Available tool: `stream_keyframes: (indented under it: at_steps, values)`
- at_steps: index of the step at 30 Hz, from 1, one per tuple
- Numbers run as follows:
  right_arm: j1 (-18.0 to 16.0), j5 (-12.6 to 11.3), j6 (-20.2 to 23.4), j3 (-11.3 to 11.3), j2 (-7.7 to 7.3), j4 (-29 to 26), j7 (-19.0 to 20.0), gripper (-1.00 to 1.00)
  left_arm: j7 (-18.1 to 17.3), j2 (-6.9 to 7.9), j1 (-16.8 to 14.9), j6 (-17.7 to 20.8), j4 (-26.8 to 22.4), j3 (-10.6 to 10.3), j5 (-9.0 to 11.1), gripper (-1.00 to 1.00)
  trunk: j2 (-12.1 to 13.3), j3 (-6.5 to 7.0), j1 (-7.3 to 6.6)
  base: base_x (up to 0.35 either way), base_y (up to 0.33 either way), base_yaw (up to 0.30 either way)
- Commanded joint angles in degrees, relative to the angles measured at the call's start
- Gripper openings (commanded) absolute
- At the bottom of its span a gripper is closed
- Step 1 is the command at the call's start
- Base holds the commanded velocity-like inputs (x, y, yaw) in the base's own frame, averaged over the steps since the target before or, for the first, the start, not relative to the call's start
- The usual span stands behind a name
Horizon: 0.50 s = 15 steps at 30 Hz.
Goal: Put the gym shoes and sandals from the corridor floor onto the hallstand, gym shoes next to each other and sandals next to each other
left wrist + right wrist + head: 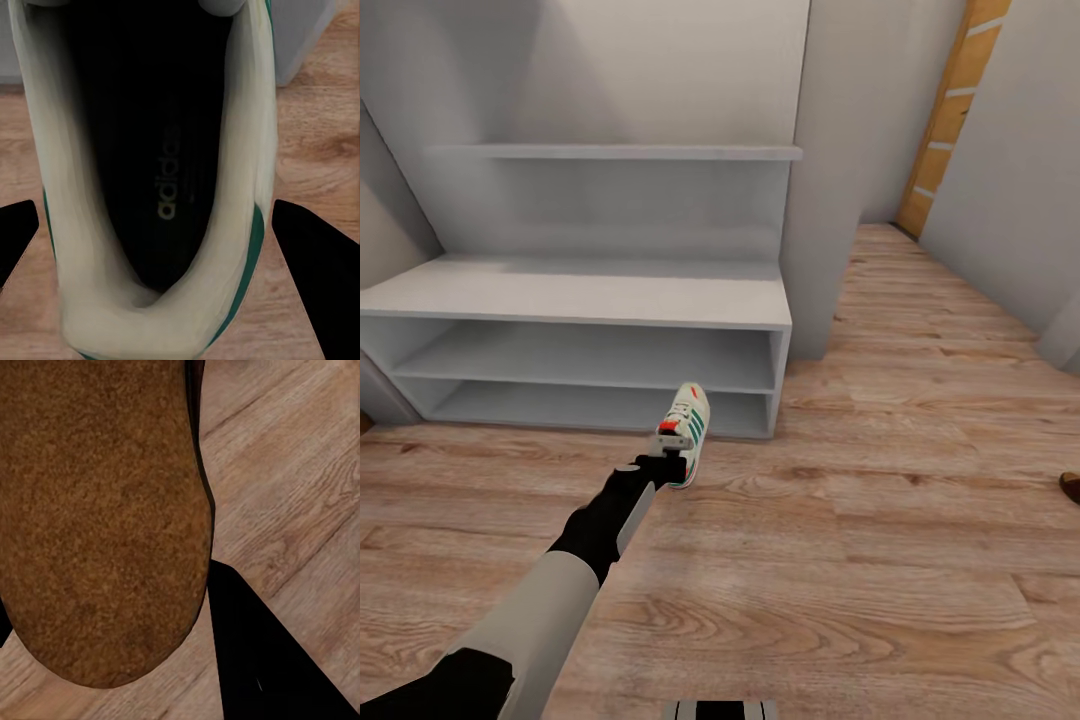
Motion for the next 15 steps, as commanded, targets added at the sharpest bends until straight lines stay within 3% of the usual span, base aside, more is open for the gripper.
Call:
stream_keyframes:
  at_steps: [1,15]
  values:
    - [0.0,-0.5,0.3,-0.1,0.0,0.0,-0.1,-1.0,0.3,0.03,0.0,0.3,-0.1,-0.2,0.6,-1.0,0.0,-0.05,0.02,0.306,-0.068,0.0]
    - [0.0,-0.5,0.3,0.0,0.0,0.0,-0.1,-1.0,0.3,-0.04,0.0,0.3,0.0,-0.2,0.6,-1.0,0.0,-0.05,0.02,0.306,-0.148,0.0]
